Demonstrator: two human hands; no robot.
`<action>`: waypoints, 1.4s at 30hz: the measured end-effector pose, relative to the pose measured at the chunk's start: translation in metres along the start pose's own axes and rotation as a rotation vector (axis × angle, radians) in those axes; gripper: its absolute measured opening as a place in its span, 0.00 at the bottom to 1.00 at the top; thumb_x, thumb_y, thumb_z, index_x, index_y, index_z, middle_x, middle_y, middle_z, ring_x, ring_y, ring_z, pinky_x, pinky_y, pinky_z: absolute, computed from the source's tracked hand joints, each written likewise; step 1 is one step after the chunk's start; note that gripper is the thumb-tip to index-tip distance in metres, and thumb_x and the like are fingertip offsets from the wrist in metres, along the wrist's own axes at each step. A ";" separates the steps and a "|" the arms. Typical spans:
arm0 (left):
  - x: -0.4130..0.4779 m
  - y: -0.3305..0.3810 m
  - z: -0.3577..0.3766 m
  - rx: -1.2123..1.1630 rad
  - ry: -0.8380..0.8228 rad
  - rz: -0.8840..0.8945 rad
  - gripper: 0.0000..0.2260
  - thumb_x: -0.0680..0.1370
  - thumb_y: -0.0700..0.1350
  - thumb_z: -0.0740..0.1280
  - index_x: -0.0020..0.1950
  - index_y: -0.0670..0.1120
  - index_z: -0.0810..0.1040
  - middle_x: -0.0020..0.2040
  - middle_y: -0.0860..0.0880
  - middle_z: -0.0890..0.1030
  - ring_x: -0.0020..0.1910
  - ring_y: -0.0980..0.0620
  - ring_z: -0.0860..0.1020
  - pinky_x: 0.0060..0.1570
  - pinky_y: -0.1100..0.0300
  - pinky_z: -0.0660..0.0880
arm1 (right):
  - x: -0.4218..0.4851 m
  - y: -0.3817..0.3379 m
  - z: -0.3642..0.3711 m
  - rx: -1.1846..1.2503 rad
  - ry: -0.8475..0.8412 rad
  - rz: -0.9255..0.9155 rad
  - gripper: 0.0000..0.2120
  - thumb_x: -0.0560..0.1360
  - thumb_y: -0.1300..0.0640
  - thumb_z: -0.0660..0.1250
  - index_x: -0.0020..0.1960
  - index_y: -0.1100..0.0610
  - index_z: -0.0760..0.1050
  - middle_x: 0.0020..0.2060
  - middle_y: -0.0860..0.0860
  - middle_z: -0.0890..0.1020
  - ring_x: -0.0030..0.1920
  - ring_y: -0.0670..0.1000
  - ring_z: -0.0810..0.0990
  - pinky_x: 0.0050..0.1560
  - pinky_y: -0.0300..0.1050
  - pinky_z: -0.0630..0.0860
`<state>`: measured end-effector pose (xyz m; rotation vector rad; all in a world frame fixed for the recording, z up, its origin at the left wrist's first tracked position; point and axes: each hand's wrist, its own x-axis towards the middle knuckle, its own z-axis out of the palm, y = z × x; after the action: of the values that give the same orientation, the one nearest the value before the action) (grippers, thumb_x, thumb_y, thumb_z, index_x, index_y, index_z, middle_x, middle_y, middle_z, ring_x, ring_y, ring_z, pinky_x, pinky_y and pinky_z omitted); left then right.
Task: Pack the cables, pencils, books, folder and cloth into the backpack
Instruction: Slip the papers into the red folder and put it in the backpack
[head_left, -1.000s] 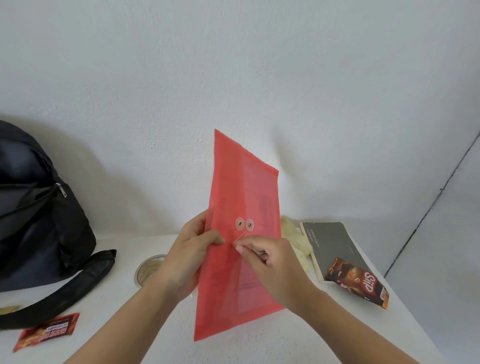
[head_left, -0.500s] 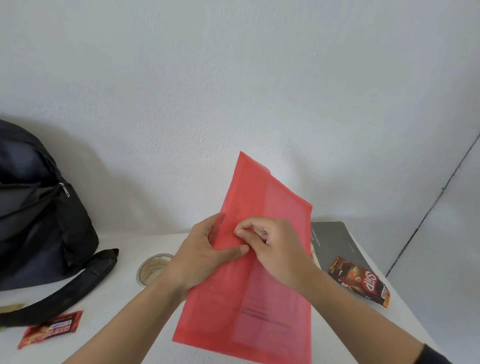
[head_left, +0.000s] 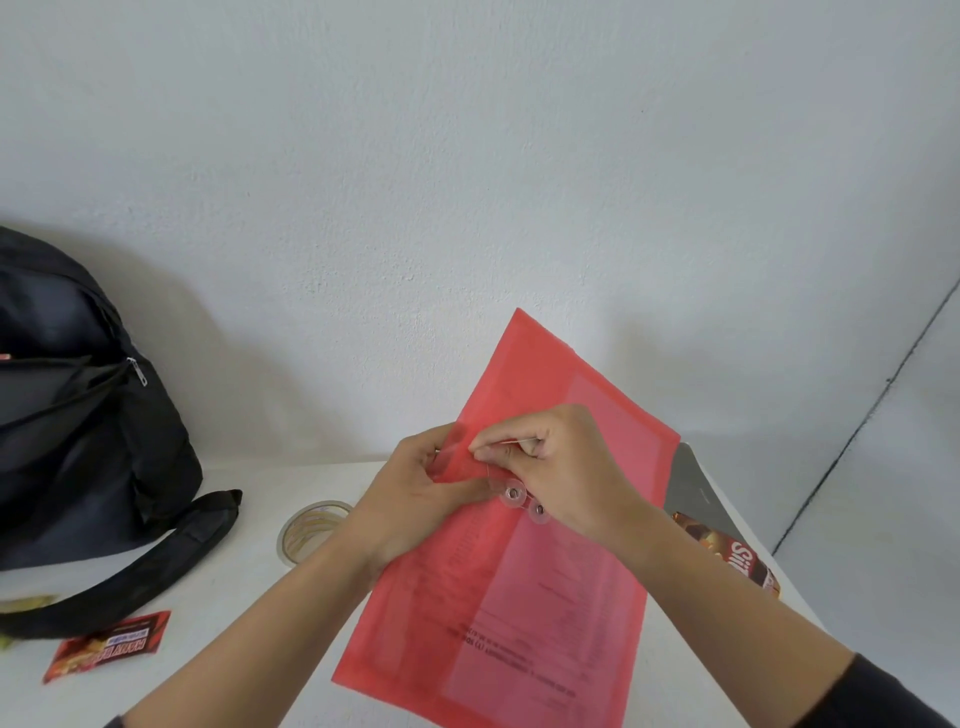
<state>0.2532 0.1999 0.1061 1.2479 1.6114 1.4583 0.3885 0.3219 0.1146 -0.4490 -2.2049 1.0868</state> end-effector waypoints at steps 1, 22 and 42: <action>0.000 -0.001 -0.001 -0.012 -0.006 -0.005 0.07 0.75 0.38 0.76 0.51 0.41 0.83 0.44 0.46 0.86 0.43 0.53 0.82 0.46 0.63 0.78 | 0.000 0.001 0.001 -0.012 0.007 -0.006 0.05 0.77 0.59 0.73 0.49 0.51 0.87 0.34 0.50 0.87 0.26 0.59 0.83 0.22 0.56 0.77; -0.006 0.006 -0.020 -0.595 0.057 -0.191 0.17 0.76 0.38 0.72 0.64 0.49 0.80 0.58 0.42 0.85 0.52 0.43 0.86 0.45 0.50 0.84 | -0.021 0.029 -0.021 -0.111 0.131 0.005 0.06 0.78 0.61 0.73 0.42 0.56 0.82 0.25 0.44 0.57 0.27 0.45 0.56 0.31 0.31 0.60; -0.005 0.016 -0.011 -0.358 0.083 -0.039 0.18 0.80 0.37 0.68 0.69 0.48 0.75 0.60 0.45 0.85 0.58 0.44 0.85 0.55 0.48 0.82 | -0.014 0.020 -0.009 -0.356 -0.030 -0.329 0.07 0.79 0.51 0.68 0.45 0.52 0.80 0.40 0.39 0.70 0.47 0.43 0.70 0.54 0.37 0.65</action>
<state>0.2485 0.1896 0.1230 0.9577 1.3400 1.7022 0.4053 0.3317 0.0969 -0.2057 -2.3989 0.5337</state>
